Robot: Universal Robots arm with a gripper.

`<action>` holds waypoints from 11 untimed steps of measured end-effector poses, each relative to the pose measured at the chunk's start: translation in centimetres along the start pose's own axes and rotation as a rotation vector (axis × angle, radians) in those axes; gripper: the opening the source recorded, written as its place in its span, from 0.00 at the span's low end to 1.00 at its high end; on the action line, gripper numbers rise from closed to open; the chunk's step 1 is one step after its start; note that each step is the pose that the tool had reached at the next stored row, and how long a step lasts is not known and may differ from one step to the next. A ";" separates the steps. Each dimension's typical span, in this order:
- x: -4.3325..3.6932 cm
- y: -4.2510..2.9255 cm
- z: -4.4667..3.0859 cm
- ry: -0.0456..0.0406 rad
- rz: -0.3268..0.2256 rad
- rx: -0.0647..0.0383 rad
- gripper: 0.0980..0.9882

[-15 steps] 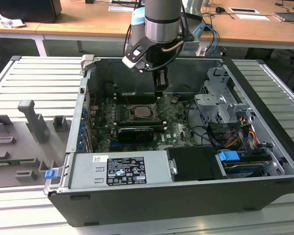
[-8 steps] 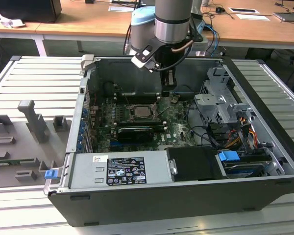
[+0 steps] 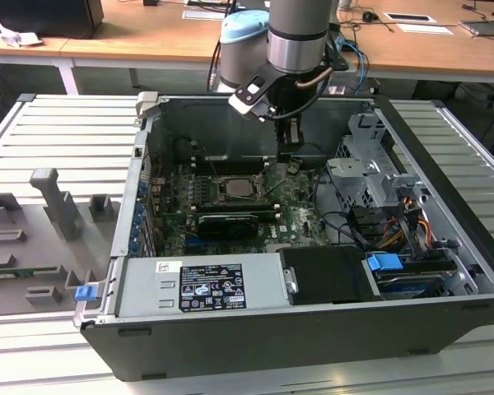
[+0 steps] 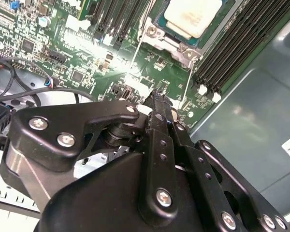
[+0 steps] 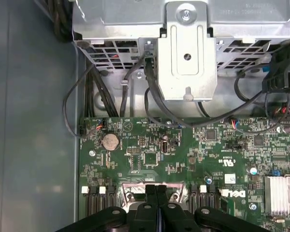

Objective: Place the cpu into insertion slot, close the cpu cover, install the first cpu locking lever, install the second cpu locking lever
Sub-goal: 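Close the cpu cover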

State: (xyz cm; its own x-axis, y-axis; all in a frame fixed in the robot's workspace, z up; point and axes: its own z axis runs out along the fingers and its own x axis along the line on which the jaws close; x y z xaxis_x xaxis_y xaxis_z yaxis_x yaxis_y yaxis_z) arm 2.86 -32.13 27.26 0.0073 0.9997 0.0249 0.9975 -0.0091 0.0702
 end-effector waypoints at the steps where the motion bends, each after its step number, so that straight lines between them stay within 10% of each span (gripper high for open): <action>1: 0.00 0.09 0.01 0.0000 0.000 0.000 0.01; 11: 0.01 1.29 0.32 0.0016 -0.023 0.001 0.01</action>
State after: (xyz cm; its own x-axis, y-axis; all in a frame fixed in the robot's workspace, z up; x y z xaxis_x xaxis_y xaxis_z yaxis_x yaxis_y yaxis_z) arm 4.17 -32.12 27.04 -0.0160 0.9996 0.0249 0.9974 0.0142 0.0701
